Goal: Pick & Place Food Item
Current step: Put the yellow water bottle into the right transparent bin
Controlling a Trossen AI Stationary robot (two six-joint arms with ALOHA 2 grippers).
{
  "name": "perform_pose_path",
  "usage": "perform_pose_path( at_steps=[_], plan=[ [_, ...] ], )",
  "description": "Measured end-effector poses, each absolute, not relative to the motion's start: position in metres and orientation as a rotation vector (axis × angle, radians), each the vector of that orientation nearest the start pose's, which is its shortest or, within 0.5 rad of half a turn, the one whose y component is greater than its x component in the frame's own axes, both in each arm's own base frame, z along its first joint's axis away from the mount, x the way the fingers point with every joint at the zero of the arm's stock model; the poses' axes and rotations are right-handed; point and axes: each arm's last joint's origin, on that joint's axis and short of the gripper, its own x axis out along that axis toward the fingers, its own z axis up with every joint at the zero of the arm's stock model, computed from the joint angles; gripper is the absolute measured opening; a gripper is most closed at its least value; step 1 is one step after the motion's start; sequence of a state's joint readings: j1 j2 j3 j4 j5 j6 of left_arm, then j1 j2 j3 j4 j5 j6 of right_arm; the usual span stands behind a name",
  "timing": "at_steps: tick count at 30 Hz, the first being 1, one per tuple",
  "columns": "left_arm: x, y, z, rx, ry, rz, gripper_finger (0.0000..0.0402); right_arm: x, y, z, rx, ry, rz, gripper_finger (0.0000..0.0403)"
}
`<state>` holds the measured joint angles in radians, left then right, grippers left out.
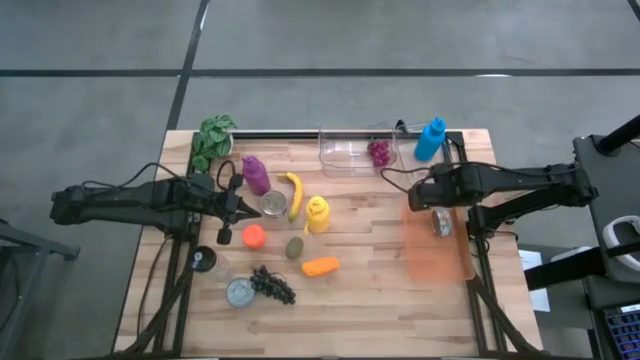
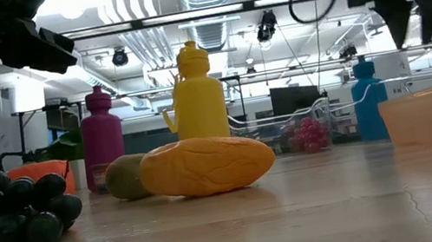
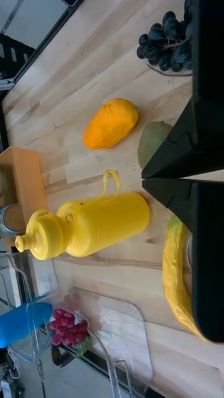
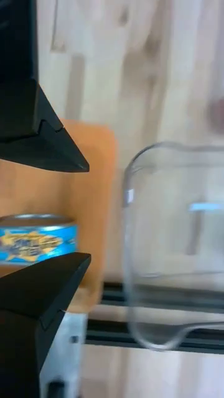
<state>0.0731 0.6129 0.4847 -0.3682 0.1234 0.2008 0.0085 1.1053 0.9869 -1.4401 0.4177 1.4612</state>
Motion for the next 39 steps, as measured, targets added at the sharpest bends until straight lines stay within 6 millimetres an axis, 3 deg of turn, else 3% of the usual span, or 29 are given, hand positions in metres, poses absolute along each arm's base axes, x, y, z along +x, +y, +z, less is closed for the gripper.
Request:
perform_pose_path(
  at_steps=[11,23,33,39],
  plan=[
    [0.14,0.007,0.238,0.156,0.482,-0.1,0.001,0.161,0.008,0.294,0.617,0.746,-1.205,0.0219],
    [0.15,0.007,0.265,0.2,0.265,-0.08,0.0006,0.178,0.046,0.281,0.465,0.581,-0.936,0.0219],
    [0.184,0.01,0.276,0.238,0.346,-0.094,0.0002,0.193,0.064,0.272,0.331,0.459,-0.763,0.0219],
    [0.206,0.01,0.276,0.249,0.401,-0.114,0.0001,0.196,0.071,0.256,0.311,0.437,-0.702,0.0219]
  ],
)
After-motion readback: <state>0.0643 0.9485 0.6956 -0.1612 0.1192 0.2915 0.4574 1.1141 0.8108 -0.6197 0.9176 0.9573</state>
